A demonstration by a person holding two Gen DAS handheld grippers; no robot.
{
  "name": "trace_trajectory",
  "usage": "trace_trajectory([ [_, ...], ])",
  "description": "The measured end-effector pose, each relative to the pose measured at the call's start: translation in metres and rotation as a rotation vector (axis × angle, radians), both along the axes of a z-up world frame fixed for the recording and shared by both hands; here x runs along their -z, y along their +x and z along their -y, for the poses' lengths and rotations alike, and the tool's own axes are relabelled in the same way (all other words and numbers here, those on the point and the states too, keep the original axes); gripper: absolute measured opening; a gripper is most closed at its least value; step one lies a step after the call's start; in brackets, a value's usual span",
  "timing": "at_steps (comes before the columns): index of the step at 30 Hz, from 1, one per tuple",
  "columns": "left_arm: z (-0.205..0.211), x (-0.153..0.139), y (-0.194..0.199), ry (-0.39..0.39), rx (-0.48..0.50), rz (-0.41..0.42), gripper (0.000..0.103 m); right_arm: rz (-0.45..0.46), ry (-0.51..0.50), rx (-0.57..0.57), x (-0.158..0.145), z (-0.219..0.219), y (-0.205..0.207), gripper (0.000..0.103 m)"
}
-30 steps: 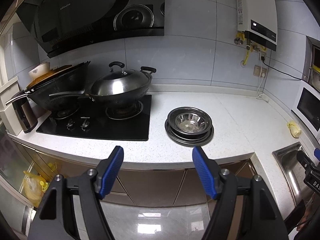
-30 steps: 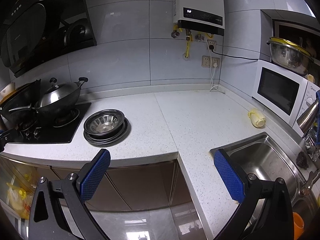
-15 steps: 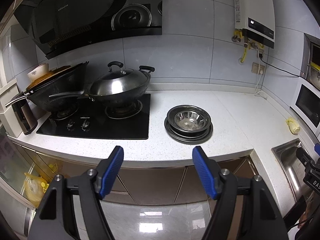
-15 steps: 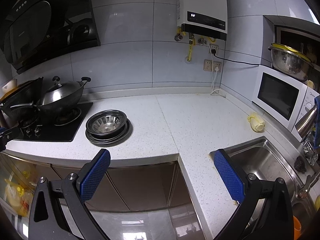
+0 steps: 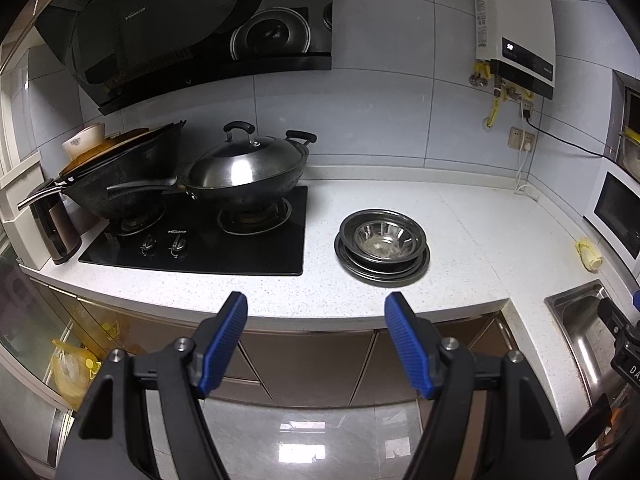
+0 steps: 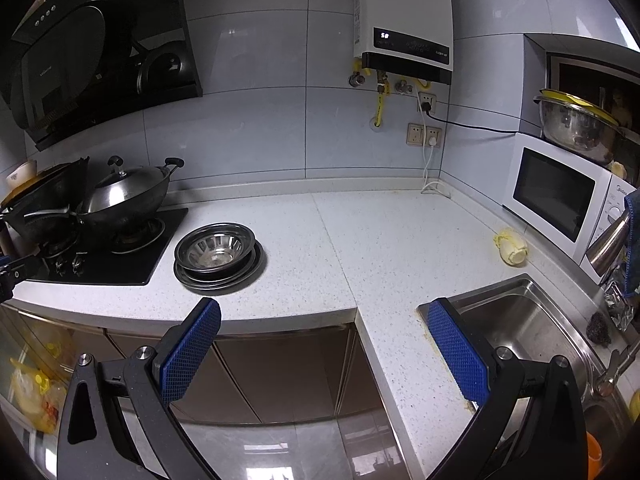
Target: Organize plates and bowls
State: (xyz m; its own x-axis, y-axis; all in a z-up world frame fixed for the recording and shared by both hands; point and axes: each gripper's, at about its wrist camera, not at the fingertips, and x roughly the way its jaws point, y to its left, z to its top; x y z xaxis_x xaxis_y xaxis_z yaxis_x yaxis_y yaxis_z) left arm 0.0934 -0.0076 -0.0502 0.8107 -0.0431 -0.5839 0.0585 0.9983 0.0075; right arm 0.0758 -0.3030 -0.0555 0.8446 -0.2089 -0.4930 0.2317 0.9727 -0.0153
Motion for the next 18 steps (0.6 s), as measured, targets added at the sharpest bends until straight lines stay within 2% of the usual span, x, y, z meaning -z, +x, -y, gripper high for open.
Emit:
trace_trajectory([
  [7,0.006,0.001,-0.003,0.039,-0.008,0.004,0.070,0.005,-0.004,0.011,0.000,-0.001,-0.005,0.102],
  [11,0.007,0.000,-0.005,0.034,0.008,0.009,0.070,0.010,-0.005,0.018,-0.001,0.000,-0.009,0.102],
  [14,0.006,0.001,-0.004,-0.009,0.049,-0.006,0.070,0.014,-0.004,0.020,-0.003,0.001,-0.011,0.102],
  [18,-0.002,0.002,-0.002,-0.128,0.101,-0.050,0.070,0.014,-0.003,0.021,-0.003,0.000,-0.012,0.102],
])
